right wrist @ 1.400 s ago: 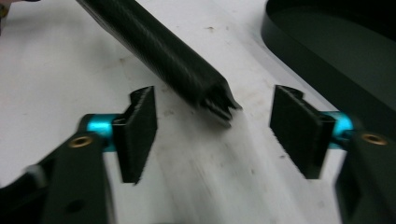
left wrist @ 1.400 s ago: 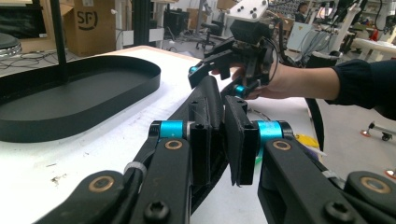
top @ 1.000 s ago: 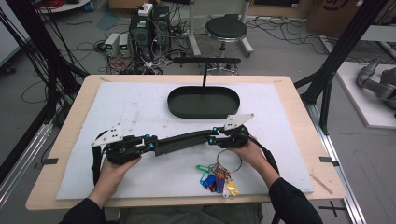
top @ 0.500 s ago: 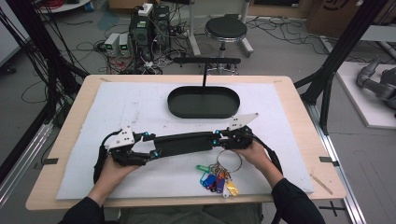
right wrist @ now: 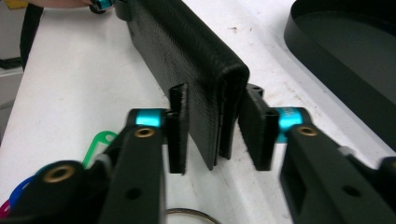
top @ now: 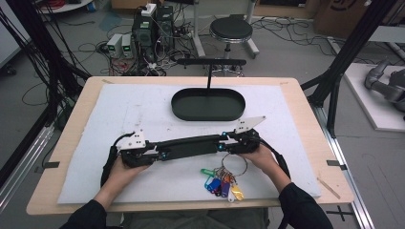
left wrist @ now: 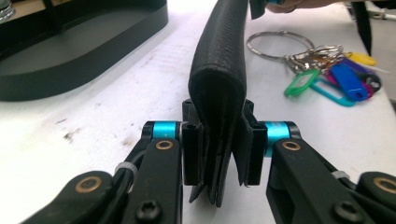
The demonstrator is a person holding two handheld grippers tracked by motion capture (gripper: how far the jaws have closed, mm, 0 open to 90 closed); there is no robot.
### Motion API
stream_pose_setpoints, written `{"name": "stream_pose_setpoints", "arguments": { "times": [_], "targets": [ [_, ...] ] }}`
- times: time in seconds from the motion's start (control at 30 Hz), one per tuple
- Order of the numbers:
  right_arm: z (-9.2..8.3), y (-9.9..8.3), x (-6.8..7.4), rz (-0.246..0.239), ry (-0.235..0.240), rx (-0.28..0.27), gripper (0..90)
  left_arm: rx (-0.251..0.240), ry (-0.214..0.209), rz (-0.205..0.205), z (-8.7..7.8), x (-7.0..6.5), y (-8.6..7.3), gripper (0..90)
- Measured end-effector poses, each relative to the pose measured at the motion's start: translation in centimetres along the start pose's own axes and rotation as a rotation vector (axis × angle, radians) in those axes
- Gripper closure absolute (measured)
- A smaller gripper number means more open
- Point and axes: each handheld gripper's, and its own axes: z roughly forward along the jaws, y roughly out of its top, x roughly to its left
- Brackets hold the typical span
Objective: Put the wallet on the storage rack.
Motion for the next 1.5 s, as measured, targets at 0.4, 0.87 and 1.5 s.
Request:
{"name": "stream_pose_setpoints", "arguments": {
  "times": [0.4, 0.87, 1.5],
  "targets": [
    [-1.5, 0.3, 0.0, 0.066, 0.001, -0.115, 32.3, -0.181, -0.082, -0.080, -1.1, 0.0, 1.2, 75.6],
    [-1.3, 1.1, 1.3, 0.002, 0.138, -0.139, 70.4, -0.196, -0.154, -0.076, -0.9, -0.3, 1.8, 75.0],
    [-2.2, 1.7, 1.7, -0.007, 0.082, -0.158, 75.7, -0.201, -0.039, -0.095, -1.2, -0.2, 2.2, 49.2]
  ]
}}
